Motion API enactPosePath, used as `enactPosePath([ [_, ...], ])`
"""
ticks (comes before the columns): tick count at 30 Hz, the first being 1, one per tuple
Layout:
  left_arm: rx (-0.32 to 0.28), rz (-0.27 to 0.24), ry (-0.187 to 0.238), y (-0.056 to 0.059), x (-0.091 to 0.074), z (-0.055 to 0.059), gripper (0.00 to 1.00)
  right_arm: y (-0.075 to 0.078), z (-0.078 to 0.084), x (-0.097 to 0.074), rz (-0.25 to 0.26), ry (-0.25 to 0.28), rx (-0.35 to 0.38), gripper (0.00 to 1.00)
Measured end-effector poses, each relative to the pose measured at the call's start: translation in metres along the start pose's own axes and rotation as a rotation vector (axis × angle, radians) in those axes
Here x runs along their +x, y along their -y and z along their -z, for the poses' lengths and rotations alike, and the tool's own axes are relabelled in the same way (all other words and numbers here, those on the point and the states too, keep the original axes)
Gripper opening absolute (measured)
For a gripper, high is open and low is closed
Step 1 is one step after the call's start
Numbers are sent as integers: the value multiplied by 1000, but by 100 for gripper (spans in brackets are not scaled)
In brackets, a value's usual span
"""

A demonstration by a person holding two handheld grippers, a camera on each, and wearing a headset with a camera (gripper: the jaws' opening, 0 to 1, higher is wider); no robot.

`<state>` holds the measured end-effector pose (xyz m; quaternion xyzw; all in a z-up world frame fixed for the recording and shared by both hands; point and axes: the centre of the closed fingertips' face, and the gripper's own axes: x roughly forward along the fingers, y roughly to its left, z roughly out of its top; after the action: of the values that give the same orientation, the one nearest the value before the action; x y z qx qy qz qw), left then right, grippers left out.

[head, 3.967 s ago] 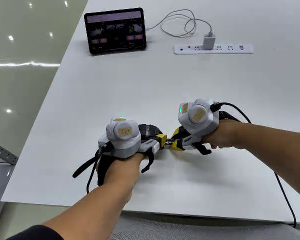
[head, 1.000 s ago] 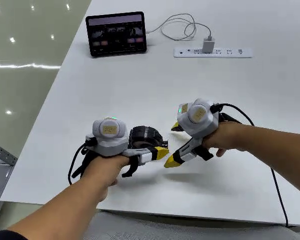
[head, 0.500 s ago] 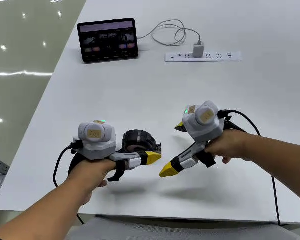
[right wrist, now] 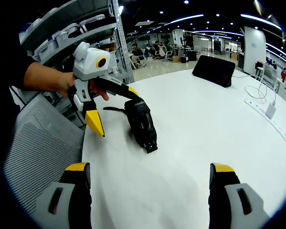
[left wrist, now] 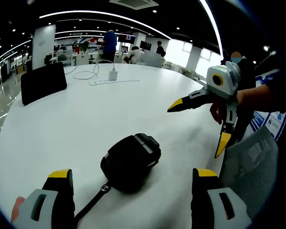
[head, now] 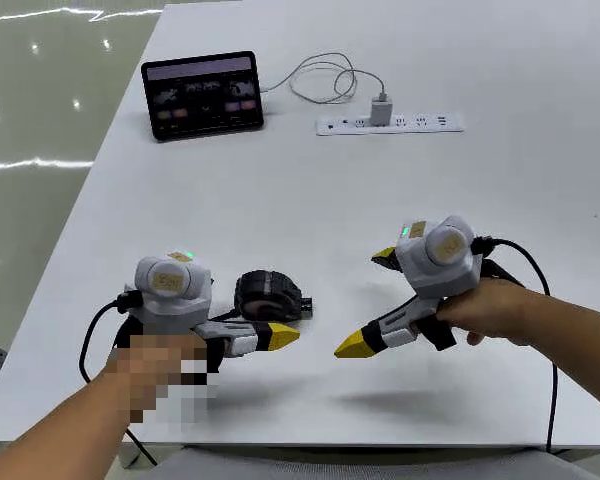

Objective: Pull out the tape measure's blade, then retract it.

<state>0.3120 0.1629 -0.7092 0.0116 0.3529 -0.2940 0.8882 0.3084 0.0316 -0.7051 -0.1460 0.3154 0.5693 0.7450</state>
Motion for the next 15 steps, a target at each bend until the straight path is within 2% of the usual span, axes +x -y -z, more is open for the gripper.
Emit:
enactPosePath([
  [7,-14,-19,27,-10,-13,-2,100,8,10,-17,50,15,17,100],
  [10,-23,-37,24,-14,-18,2,100,10,14,-25,67,24,26,100],
  [15,-32,-38,12,-19,-22,10,100,16,22,-38,105,45,54,99],
])
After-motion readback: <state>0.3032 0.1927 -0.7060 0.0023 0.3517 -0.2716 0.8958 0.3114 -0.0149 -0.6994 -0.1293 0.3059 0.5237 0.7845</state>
